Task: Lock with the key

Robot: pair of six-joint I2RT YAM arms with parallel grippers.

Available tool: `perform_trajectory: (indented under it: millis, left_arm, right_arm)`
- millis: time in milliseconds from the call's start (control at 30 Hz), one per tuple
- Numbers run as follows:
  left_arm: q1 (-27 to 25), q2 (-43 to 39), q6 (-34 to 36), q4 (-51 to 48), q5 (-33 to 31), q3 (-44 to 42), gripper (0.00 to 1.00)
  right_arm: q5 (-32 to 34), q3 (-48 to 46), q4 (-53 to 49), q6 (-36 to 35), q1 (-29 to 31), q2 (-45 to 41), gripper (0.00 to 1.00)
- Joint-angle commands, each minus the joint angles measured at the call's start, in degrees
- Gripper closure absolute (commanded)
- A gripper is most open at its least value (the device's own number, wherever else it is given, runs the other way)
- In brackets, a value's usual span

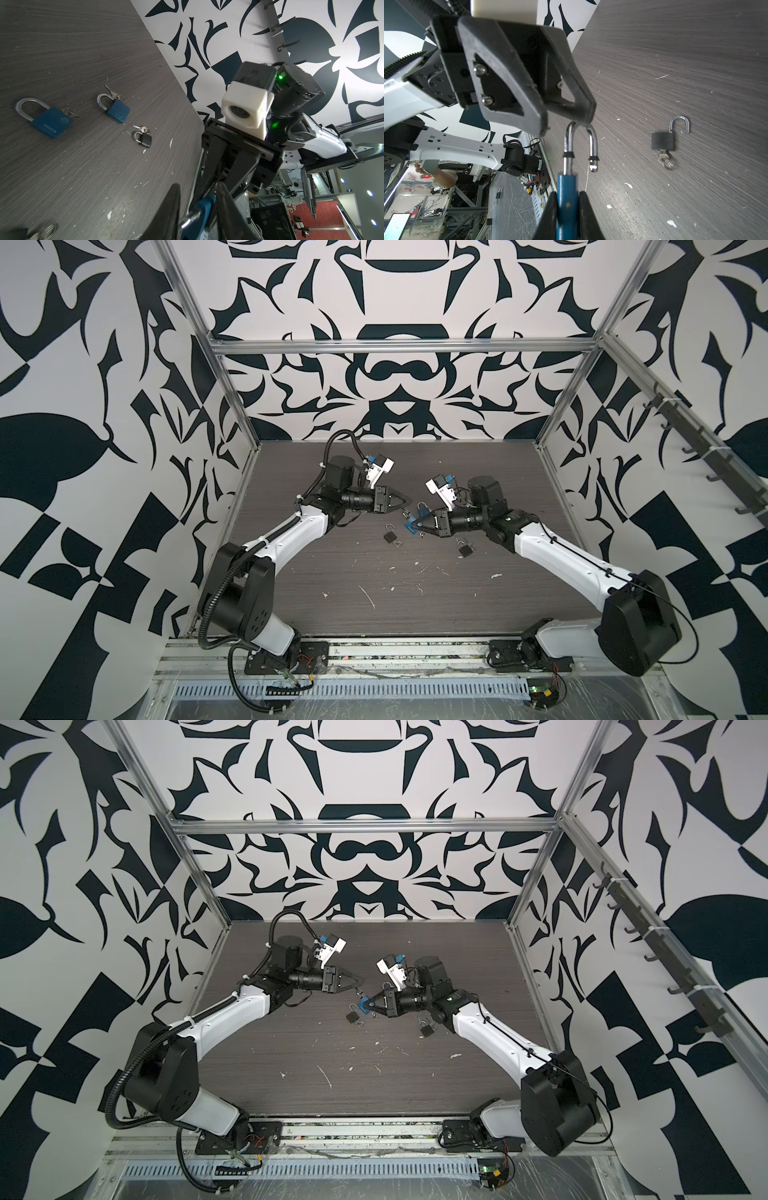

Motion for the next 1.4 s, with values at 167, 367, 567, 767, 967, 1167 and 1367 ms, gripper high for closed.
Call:
perform_trajectory:
  millis: [167, 367, 567, 767, 967, 1167, 1367]
  left_arm:
    - [-0.2, -2.1, 1.2, -0.2, 1.1, -2.0, 0.71]
    - [-0.2, -1.8, 0.7, 0.8, 0.5, -2.0, 0.69]
    - [-0.2, 0.4, -1.3, 4.5, 0.4, -1.5, 0.66]
    - [-0.2, 2.2, -2.5, 7.1, 0.8, -1.1, 0.69]
    - [0.1, 0.7, -2.4, 6.7, 0.5, -3.0, 0.76]
    - [0.5, -1.2, -1.2, 4.8, 0.4, -3.1, 0.78]
    - [0.6, -1.8, 0.0, 2.4, 0.0, -3.2, 0.78]
  right_arm:
    - [-3.8, 2.5, 4.5, 2.3, -1.4, -1.1, 1.0]
    - [-4.7, 2.5, 5.0, 3.0, -1.4, -1.0, 1.0]
    - [-5.8, 2.2, 6.5, 4.1, -1.4, -0.9, 1.0]
    - [-6.2, 2.1, 8.1, 5.4, -1.7, -0.3, 1.0]
    - [-6.3, 2.1, 8.4, 5.9, -2.9, -0.1, 1.0]
    - [-6.7, 2.1, 8.5, 6.3, -3.0, 0.5, 1.0]
    - [-6.8, 2.1, 8.4, 6.4, -3.1, 0.4, 1.0]
